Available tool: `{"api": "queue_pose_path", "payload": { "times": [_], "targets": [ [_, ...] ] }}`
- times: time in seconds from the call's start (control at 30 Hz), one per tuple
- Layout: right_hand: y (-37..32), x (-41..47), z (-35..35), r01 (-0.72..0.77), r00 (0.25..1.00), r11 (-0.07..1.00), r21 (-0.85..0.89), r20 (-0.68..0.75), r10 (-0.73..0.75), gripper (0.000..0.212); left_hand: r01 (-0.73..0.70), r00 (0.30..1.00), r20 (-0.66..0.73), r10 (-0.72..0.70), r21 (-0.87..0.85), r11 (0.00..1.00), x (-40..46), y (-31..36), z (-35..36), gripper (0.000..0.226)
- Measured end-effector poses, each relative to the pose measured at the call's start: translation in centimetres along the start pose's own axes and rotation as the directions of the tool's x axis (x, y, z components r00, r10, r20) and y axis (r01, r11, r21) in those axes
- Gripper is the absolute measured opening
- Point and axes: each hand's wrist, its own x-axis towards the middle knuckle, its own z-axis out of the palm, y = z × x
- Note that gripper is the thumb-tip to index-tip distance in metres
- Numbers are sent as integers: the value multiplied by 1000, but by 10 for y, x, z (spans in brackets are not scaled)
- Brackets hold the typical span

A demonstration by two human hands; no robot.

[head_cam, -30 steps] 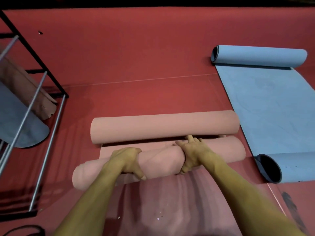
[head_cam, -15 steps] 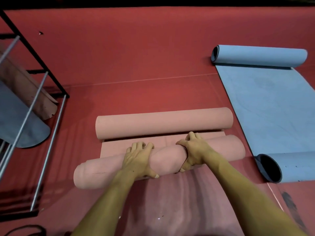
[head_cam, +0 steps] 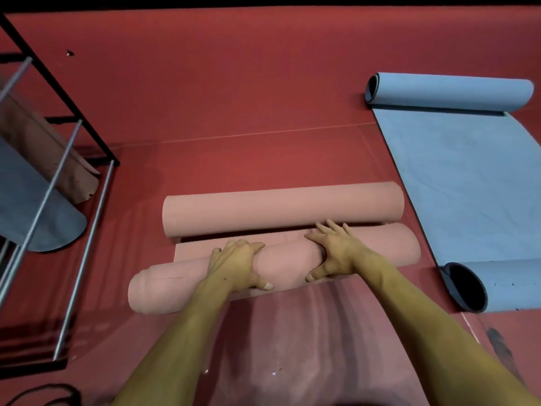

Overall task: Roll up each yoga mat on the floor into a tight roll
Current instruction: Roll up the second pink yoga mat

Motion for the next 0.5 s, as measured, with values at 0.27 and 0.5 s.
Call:
{"api": "queue_pose_path", "payload": {
  "times": [0.27,0.5],
  "targets": [
    [-16,6,3,-85,995,994,-73,44,89,155,35,999,-17,-33,113,993,1,13,-2,110],
    [-6,7,8,-15,996,998,59,-90,20,135,33,993,-118,-27,54,998,2,12,-3,98]
  ]
}}
